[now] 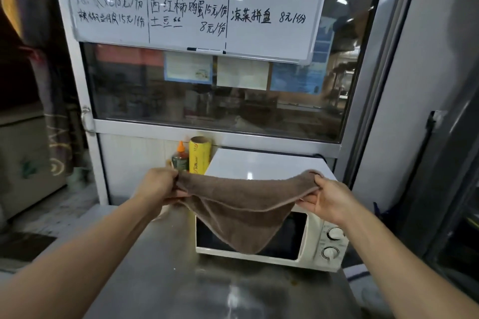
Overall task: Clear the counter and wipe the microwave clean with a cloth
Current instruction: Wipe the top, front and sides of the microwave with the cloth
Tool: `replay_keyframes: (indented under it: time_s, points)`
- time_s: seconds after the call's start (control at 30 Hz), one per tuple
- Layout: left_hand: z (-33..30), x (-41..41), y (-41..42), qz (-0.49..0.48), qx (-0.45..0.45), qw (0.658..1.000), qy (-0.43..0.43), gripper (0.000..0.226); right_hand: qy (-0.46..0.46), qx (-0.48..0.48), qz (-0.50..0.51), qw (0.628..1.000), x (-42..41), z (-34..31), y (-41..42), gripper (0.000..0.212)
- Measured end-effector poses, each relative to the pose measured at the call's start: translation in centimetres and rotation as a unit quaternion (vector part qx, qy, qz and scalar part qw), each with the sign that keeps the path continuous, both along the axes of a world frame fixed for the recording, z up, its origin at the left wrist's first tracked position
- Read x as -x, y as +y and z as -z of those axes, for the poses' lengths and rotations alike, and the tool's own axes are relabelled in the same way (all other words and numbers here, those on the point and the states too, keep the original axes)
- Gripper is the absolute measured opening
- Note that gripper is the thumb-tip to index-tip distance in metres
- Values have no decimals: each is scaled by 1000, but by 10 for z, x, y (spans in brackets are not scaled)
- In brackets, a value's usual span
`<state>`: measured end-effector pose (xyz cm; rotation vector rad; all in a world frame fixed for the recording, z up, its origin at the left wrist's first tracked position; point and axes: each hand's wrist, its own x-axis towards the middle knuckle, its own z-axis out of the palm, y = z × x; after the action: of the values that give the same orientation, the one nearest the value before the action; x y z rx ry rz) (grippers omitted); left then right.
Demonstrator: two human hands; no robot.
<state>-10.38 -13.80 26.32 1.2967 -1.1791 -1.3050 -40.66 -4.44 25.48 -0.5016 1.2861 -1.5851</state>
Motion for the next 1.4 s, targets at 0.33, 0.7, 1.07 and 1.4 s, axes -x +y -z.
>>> replay_keyframes:
  time_s: [0.33,0.7,1.07,1.4]
  points:
    - [-4,-12,-3,19,-57,964,258,25,-70,46,-93,992,-13,0,4,13]
    - [-39,4,-6,97,-39,927,360,31,-139,-33,-109,984,-41,45,0,18]
    - [-57,2,-6,91,3,948,306,28,65,-142,-220,963,-72,69,-17,12]
    - [-48,-5,-9,61,24,975,214,26,97,-178,-210,957,-69,79,-21,10]
